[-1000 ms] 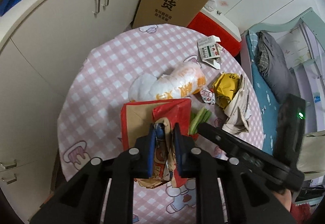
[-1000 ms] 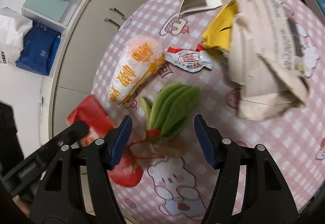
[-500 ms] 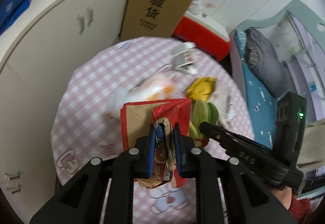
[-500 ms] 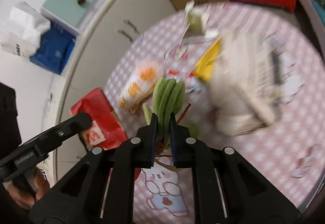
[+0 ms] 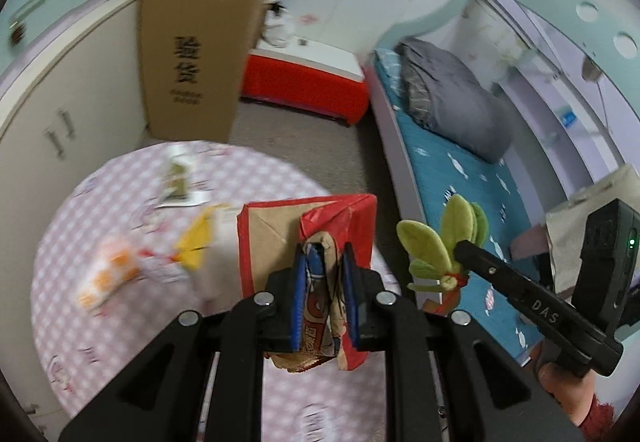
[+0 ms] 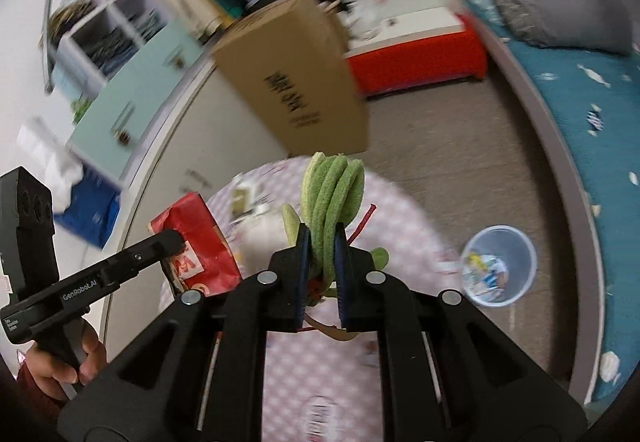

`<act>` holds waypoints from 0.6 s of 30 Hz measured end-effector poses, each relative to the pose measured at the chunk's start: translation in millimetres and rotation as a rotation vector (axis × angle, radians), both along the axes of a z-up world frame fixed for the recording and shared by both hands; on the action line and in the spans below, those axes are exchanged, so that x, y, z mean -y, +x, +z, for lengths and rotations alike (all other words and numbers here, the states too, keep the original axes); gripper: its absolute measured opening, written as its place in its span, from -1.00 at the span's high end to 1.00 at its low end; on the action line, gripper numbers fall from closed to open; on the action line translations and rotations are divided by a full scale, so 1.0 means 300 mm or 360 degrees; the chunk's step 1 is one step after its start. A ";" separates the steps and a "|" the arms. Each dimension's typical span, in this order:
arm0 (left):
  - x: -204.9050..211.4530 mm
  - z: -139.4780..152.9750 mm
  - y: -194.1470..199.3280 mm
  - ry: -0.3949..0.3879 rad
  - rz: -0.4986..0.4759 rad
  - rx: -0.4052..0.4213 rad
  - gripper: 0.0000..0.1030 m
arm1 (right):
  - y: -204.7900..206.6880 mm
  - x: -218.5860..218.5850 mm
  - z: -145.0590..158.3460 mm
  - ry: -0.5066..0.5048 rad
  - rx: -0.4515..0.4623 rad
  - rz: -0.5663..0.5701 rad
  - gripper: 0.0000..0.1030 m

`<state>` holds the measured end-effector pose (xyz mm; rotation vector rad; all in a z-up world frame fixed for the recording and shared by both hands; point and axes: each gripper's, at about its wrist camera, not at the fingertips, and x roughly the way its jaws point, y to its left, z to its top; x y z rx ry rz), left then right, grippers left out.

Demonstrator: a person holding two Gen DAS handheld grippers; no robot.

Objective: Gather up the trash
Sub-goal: 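Carry items over blue bucket, left tool drops red packet while right drops green toy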

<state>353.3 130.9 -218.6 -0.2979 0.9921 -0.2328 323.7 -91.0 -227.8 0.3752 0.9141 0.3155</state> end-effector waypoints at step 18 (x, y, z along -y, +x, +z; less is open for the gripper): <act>0.855 -0.106 0.271 0.0041 -0.0347 -0.0144 0.69 | 0.065 0.734 -0.061 -0.0022 -0.0074 -0.0264 0.77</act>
